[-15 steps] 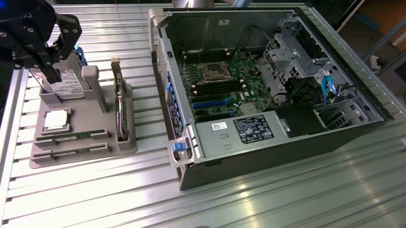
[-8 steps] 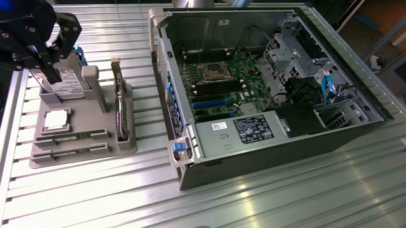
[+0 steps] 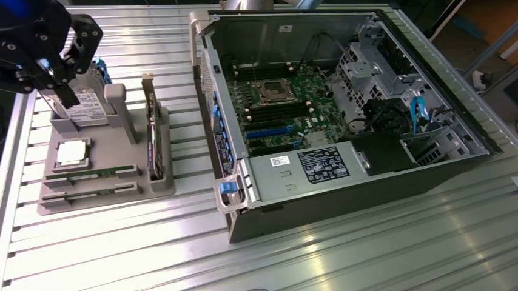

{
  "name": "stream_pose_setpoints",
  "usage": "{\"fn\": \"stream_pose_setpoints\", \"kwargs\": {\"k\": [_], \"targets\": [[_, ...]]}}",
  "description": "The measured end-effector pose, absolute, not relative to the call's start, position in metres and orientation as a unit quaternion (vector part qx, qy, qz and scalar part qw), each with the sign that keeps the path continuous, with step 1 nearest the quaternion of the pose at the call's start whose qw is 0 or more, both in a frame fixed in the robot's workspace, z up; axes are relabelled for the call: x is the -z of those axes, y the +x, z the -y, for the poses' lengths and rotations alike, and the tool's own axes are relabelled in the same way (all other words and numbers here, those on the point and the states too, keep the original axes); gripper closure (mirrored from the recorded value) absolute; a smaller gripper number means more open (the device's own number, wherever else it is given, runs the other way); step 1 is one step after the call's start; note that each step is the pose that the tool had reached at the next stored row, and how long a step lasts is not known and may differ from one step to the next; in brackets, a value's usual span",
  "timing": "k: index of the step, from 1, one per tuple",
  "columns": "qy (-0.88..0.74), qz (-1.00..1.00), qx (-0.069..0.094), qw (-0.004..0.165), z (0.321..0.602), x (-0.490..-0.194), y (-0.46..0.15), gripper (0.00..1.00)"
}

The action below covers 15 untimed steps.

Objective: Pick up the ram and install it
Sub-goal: 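Pick up the ram and move it above insertion slot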

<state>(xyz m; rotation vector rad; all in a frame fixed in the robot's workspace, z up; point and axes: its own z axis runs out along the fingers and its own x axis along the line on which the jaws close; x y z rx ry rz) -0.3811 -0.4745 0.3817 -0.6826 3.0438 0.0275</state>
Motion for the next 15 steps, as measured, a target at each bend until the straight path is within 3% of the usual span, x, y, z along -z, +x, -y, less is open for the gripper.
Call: {"fn": "stream_pose_setpoints", "kwargs": {"k": [15], "targets": [[-0.315, -0.949, -0.009, 0.01, 0.4745, -0.3792, -0.3811, 0.89]]}}
